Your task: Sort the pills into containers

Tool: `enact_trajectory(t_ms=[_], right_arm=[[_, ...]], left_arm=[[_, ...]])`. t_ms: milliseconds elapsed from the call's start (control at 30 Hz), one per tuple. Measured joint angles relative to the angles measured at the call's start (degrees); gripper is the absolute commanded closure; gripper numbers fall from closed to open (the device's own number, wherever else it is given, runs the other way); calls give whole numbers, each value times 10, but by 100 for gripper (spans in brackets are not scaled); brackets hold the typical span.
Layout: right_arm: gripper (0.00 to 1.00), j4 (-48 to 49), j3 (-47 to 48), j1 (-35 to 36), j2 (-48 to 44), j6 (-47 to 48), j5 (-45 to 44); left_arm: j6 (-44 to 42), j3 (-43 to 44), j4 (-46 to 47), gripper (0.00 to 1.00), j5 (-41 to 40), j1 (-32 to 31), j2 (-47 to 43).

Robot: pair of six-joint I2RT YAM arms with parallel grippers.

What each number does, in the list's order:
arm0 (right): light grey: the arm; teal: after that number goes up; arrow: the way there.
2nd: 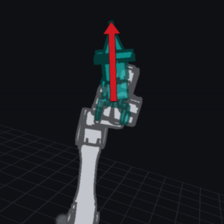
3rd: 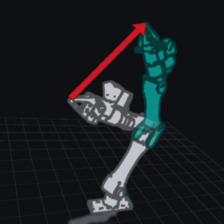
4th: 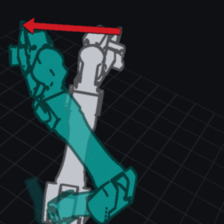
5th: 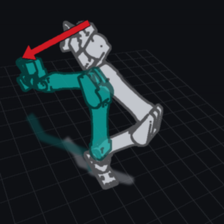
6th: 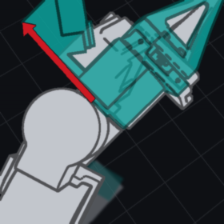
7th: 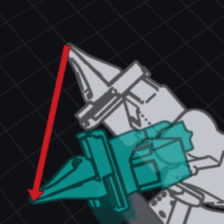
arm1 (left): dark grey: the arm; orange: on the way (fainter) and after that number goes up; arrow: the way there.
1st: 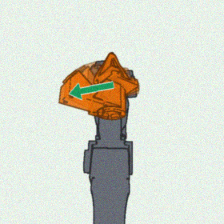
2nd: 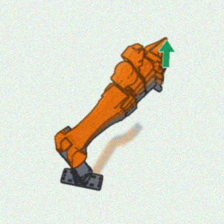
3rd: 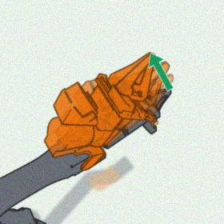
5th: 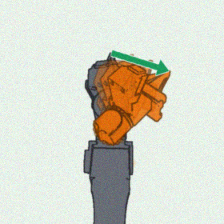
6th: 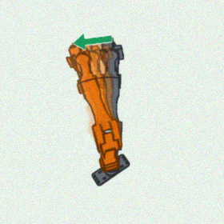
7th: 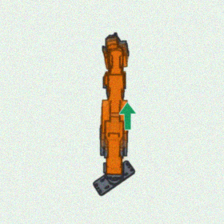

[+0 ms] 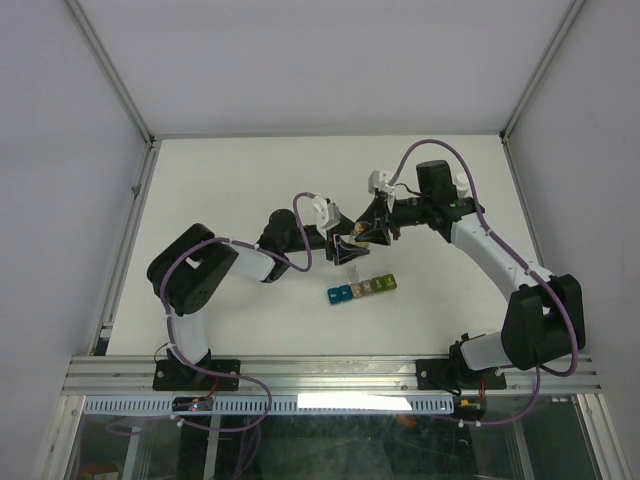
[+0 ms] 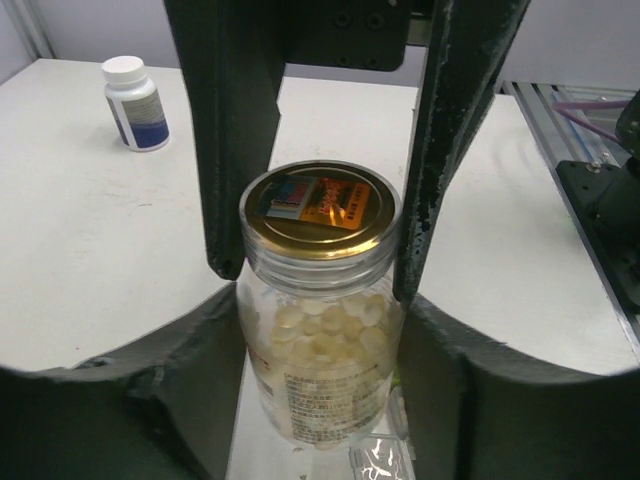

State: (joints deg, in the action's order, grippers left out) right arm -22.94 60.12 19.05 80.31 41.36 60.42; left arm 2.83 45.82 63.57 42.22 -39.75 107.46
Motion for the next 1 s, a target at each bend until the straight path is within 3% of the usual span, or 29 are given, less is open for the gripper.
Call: enact_trajectory(t_ms=[100,400,733,1000], right_arm=[[100,-2,0,2,0,-11,-1],[100,-5,0,-5,0,-27,2],[100,-14,0,-103,-16,-22,15],[100,16,-15,-273,-54,-38,-22]], left_arm=[[2,-9,25,23,-15,0,0],[5,-24,75,1,-36,1,-1],[-4,-79,109,1,-77,17,-36],[26,-120,142,1,-99,59,-71]])
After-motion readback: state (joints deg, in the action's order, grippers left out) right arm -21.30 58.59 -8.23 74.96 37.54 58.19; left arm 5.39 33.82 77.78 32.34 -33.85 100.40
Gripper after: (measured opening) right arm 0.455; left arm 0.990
